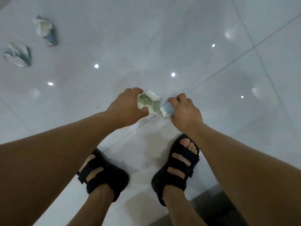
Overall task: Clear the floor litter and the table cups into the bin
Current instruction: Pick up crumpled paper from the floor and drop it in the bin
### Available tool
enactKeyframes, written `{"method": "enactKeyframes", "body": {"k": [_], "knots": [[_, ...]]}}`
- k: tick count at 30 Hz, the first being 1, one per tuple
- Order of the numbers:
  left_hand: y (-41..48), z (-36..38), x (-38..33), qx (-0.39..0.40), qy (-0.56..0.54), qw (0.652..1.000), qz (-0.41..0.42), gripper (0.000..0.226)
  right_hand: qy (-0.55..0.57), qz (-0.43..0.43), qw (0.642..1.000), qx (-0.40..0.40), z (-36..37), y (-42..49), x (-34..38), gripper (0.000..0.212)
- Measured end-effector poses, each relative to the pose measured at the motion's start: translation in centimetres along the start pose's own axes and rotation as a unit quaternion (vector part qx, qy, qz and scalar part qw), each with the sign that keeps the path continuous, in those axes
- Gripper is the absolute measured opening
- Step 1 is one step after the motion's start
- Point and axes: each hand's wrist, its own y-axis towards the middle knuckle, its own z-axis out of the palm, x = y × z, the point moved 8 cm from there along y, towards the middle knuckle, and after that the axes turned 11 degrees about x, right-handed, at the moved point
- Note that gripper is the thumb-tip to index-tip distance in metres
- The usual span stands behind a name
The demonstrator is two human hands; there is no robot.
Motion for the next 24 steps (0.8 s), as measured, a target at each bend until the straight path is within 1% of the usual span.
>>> {"method": "enactKeyframes", "body": {"k": [2, 4, 7, 9, 10, 12, 14, 15, 17, 19, 20, 22, 24], "knots": [[-0.4, 0.2, -0.1, -0.009, -0.010, 1.000, 0.010, 0.067, 0.034, -0.005, 0.999, -0.010, -0.2, -0.3, 0.1, 0.052], [-1.5, 0.0, -0.7, -0.017, -0.021, 0.999, 0.022, 0.067, 0.091, -0.032, 0.995, -0.032, -1.6, -1.5, 1.0, 0.049], [-3.4, -0.5, -2.4, 0.012, -0.064, 0.997, 0.042, 0.065, 0.143, -0.139, 0.976, -0.088, -5.8, -4.5, 4.7, 0.052], [-4.7, -1.3, -3.3, 0.038, -0.116, 0.991, 0.052, 0.052, 0.163, -0.196, 0.961, -0.107, -8.4, -6.4, 7.2, 0.057], [-5.2, -1.9, -3.6, 0.041, -0.130, 0.989, 0.055, 0.043, 0.177, -0.209, 0.955, -0.113, -9.4, -7.0, 8.1, 0.059], [-5.9, -3.2, -3.5, 0.033, -0.135, 0.989, 0.055, 0.031, 0.210, -0.216, 0.946, -0.121, -10.7, -7.6, 9.1, 0.060], [-6.1, -4.1, -2.5, 0.026, -0.118, 0.992, 0.047, 0.026, 0.221, -0.214, 0.947, -0.097, -10.6, -7.0, 9.6, 0.072], [-6.0, -4.4, -1.5, 0.020, -0.107, 0.993, 0.035, 0.027, 0.207, -0.212, 0.952, -0.073, -10.0, -6.3, 9.6, 0.082], [-5.7, -5.0, 1.5, -0.005, -0.082, 0.997, -0.008, 0.034, 0.132, -0.192, 0.972, -0.040, -8.3, -4.4, 9.2, 0.100], [-5.5, -5.1, 5.1, -0.023, -0.068, 0.996, -0.050, 0.042, 0.028, -0.142, 0.989, -0.033, -6.6, -2.0, 8.2, 0.108], [-5.4, -5.0, 6.9, -0.028, -0.068, 0.995, -0.064, 0.044, -0.017, -0.122, 0.992, -0.023, -5.5, -0.8, 7.9, 0.109], [-5.3, -4.6, 9.9, -0.040, -0.063, 0.994, -0.079, 0.043, -0.075, -0.112, 0.991, 0.009, -3.2, 1.2, 8.2, 0.109], [-5.0, -4.2, 11.9, -0.049, -0.051, 0.994, -0.081, 0.040, -0.104, -0.115, 0.988, 0.027, -1.2, 2.4, 8.9, 0.099]]}}
